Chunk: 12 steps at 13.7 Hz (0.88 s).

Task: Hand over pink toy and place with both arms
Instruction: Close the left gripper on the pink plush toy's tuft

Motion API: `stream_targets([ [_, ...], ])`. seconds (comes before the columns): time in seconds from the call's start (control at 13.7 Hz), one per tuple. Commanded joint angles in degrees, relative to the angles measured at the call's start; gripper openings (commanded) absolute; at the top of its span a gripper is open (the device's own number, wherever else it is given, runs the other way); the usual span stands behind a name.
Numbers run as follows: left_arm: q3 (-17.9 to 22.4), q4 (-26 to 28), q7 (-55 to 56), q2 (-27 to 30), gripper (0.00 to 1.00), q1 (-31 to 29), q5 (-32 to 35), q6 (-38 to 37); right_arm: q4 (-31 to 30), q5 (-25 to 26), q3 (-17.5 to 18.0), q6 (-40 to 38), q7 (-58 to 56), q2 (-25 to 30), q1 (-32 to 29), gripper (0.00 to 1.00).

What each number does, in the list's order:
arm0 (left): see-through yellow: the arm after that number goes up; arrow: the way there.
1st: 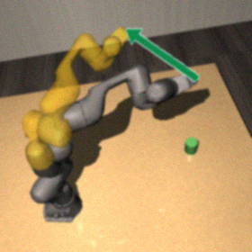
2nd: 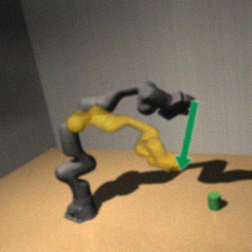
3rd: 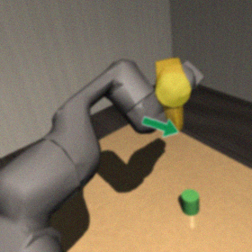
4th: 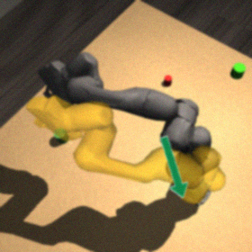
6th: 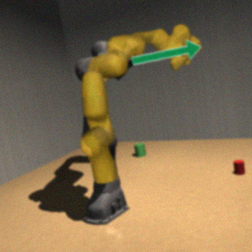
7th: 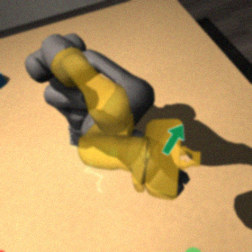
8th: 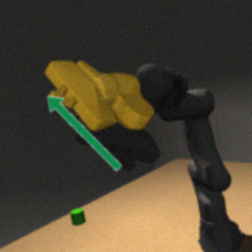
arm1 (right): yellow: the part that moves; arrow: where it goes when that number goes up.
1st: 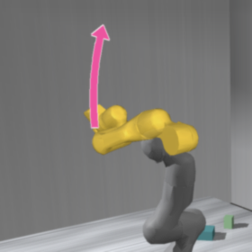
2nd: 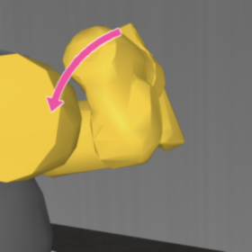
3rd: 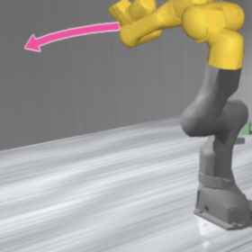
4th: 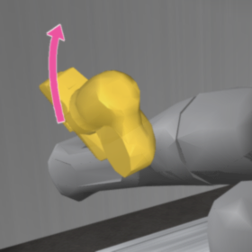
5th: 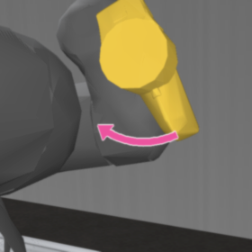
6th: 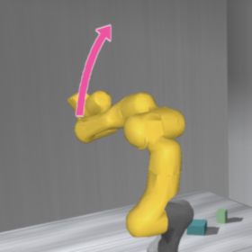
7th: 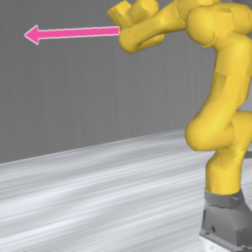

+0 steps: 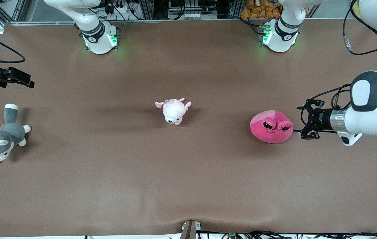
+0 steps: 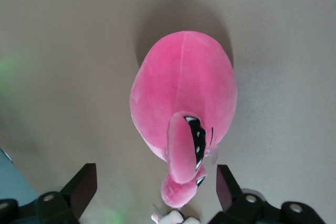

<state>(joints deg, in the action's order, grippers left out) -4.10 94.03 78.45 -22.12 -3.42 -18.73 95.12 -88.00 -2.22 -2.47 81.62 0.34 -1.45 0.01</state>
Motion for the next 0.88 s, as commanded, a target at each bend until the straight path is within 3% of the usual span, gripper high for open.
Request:
stream_targets([
  [0.0,-0.21,-1.30,0.83,-1.35,1.00,-0.63,-2.45,0.24,0.64,0.02,-0.26,-0.06,-0.34,-0.22,0.61,1.00],
  [0.07,-0.21,-1.22,0.83,-1.61,1.00,-0.45,-3.76,1.28,0.64,0.02,-0.26,-0.06,-0.34,-0.22,0.61,1.00],
  [0.51,-0.21,-1.30,-0.14,-4.60,0.72,-0.37,-4.21,3.40,0.55,0.02,-0.26,-0.15,-0.34,-0.22,0.35,1.00],
  [0.8,-0.38,-1.22,-0.14,-5.48,0.49,-0.19,-4.39,3.93,0.64,0.02,-0.26,-0.15,-0.34,-0.22,0.43,1.00],
])
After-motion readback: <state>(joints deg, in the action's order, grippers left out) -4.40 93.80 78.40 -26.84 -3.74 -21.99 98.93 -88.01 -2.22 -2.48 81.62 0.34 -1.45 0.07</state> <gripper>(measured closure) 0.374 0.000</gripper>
